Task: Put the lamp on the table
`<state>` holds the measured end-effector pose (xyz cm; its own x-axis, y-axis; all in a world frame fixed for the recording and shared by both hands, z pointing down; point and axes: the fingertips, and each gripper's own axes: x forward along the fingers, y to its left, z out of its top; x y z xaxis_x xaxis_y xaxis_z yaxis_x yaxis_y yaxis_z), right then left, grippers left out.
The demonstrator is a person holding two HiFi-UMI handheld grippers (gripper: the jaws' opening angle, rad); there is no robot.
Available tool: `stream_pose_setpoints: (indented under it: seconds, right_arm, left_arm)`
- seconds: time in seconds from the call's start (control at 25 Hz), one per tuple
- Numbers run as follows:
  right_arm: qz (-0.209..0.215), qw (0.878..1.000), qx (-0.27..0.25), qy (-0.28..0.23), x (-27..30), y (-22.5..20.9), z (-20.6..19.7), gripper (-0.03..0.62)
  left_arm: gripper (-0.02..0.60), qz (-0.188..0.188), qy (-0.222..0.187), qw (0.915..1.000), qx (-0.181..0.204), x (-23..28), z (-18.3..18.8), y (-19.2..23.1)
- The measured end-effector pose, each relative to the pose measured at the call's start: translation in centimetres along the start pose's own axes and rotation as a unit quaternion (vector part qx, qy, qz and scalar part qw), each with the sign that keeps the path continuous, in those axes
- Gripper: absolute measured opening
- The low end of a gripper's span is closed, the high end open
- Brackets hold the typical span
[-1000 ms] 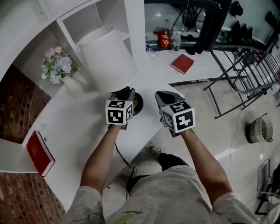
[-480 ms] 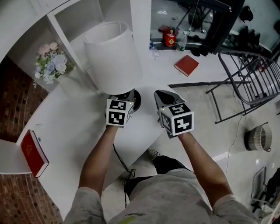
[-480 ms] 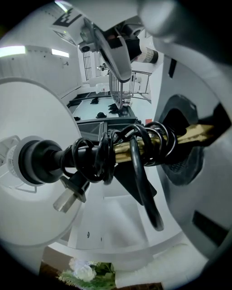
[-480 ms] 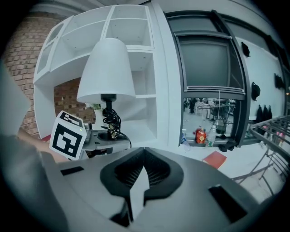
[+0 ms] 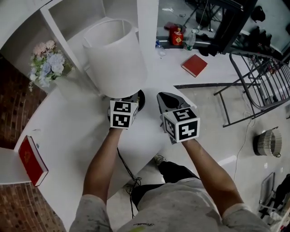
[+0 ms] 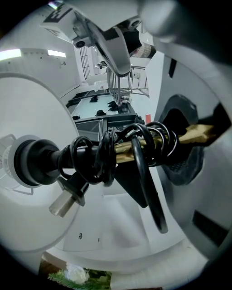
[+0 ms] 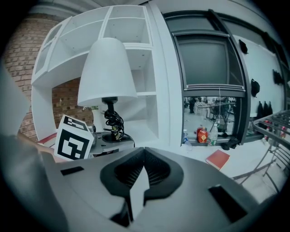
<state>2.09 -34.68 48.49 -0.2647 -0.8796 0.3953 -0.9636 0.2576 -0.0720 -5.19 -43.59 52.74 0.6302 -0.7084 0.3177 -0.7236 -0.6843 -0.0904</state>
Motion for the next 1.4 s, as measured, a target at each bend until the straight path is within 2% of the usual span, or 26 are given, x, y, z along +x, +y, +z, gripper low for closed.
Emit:
stream_pose_setpoints:
  seconds: [0.24, 0.6, 1.12, 1.4]
  right_arm:
    - [-0.002, 1.000, 0.008, 0.003, 0.4, -0.2, -1.0, 0.005]
    - [0.001, 1.000, 0.011, 0.003, 0.7, 0.2, -1.4, 0.005]
    - [0.005, 1.000, 0.015, 0.006, 0.9, 0.9, -1.4, 0.005]
    - [0.004, 1.000, 0.024, 0.001, 0.4, 1.4, -0.8, 0.005]
  left_arm:
    - [0.066, 0.005, -0.005, 0.9999, 0.010, 0.5, -0.5, 0.1]
    - [0.075, 0.012, -0.033, 0.9991, 0.023, 0.6, -0.6, 0.1]
    - [0.081, 0.006, -0.024, 0.9995, 0.020, 0.5, -0.5, -0.1]
    - [0.087, 0.004, 0.002, 0.9998, 0.021, 0.5, -0.8, -0.1]
